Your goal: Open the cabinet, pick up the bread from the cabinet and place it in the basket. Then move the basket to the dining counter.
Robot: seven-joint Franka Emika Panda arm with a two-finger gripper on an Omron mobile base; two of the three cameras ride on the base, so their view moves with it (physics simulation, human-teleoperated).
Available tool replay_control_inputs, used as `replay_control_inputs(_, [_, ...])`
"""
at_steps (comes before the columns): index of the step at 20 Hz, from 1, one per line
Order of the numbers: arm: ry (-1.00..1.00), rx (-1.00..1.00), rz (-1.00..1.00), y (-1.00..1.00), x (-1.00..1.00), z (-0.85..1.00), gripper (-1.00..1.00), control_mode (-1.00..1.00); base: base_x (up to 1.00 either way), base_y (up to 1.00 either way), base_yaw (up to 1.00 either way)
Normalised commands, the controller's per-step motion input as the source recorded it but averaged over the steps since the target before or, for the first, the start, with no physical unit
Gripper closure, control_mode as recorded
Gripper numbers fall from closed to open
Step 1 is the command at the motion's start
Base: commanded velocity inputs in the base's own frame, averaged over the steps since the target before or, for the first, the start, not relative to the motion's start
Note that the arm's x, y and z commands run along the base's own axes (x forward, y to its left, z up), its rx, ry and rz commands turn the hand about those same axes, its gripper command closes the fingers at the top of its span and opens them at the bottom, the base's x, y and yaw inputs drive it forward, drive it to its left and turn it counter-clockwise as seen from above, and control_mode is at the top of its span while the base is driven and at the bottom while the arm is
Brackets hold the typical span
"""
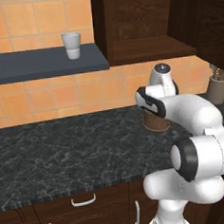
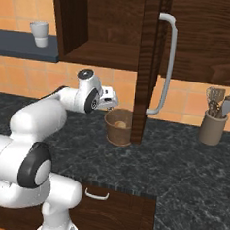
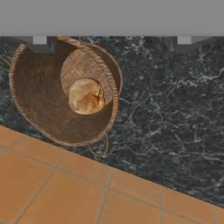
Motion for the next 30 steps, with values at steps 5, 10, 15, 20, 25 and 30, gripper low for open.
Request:
replay_control_inputs(5, [0.36, -0.05, 0.00, 0.00, 0.18, -0.89, -1.00, -1.00, 0.00, 0.00, 0.00])
replay_control_inputs(10, [0.05, -0.10, 0.00, -0.07, 0.04, -0.84, -1.00, -1.00, 0.00, 0.00, 0.00])
replay_control_inputs(15, [0.00, -0.05, 0.00, -0.28, 0.00, -0.53, -1.00, -1.00, 0.00, 0.00, 0.00])
replay_control_inputs(20, [-0.01, -0.04, 0.01, -0.22, 0.09, -0.55, -1.00, -1.00, 0.00, 0.00, 0.00])
replay_control_inputs(25, [-0.09, -0.04, 0.07, -0.02, 0.03, -0.35, -1.00, -1.00, 0.00, 0.00, 0.00])
replay_control_inputs(30, [-0.01, 0.00, 0.08, 0.00, 0.00, -0.48, 1.00, -1.00, 0.00, 0.00, 0.00])
